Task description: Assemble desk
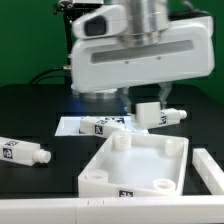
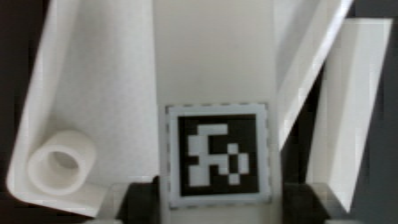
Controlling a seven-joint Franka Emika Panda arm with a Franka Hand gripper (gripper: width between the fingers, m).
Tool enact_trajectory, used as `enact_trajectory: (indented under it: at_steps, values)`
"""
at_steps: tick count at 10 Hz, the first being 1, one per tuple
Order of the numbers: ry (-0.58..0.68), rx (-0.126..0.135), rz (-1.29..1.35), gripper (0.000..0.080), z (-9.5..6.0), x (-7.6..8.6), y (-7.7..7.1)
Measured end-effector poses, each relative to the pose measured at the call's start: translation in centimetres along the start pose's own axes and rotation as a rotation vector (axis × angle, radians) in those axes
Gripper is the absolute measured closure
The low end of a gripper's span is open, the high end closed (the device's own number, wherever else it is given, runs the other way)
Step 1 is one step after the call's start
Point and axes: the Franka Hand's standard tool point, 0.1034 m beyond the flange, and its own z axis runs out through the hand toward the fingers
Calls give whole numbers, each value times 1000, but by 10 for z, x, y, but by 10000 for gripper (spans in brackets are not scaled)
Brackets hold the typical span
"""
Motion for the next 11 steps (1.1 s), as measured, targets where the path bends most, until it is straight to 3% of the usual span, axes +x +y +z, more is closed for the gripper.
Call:
enact_trajectory:
  at_steps: [2, 4, 6, 7, 11]
  values:
    - [-3, -1, 7, 509, 2, -1, 4]
    - [-69, 2, -17, 509, 11, -19, 17]
    - [-102, -10, -66, 509, 18, -65, 68]
    - [-86, -25, -62, 509, 23, -79, 90]
    - [-89, -23, -52, 509, 25, -81, 93]
